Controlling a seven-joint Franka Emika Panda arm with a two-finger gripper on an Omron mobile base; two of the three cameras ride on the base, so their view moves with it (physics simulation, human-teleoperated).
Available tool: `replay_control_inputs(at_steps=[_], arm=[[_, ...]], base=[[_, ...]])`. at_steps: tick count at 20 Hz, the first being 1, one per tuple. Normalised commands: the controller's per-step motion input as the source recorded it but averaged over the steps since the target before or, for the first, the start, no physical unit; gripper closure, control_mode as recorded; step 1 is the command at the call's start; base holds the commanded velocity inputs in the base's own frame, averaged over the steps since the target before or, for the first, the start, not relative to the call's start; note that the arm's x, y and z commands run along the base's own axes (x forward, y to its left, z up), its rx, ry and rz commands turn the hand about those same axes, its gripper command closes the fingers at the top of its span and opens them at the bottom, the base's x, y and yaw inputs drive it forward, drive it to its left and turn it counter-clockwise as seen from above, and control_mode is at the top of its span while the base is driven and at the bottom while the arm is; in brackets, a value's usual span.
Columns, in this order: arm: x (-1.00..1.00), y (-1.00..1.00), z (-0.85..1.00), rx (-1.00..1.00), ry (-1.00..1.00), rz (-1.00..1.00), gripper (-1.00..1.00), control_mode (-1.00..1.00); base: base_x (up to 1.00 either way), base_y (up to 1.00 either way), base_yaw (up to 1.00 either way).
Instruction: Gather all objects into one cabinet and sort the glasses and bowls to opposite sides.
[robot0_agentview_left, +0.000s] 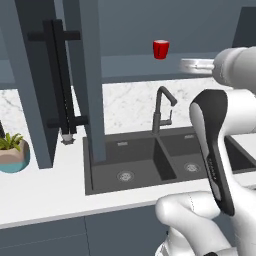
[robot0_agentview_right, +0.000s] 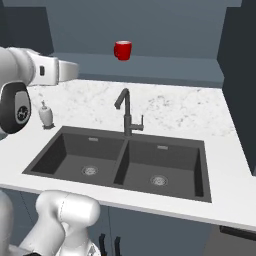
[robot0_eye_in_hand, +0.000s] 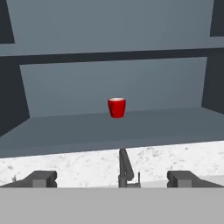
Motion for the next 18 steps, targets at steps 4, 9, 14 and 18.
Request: replay_control_inputs(at_steps=[4,9,14,18], arm=[[0.42,0.01,0.0,0.0,0.0,0.0,-1.0,-1.0],[0.51,0.01,0.0,0.0,0.0,0.0,-1.0,-1.0],[0.42,0.01,0.0,0.0,0.0,0.0,-1.0,-1.0],[0.24,0.0,-0.04,0.0,0.0,0.0,-1.0,-1.0]], base=[[0.0,0.0,0.0],[0.0,0.0,0.0],[0.0,0.0,0.0],[0.0,0.0,0.0]])
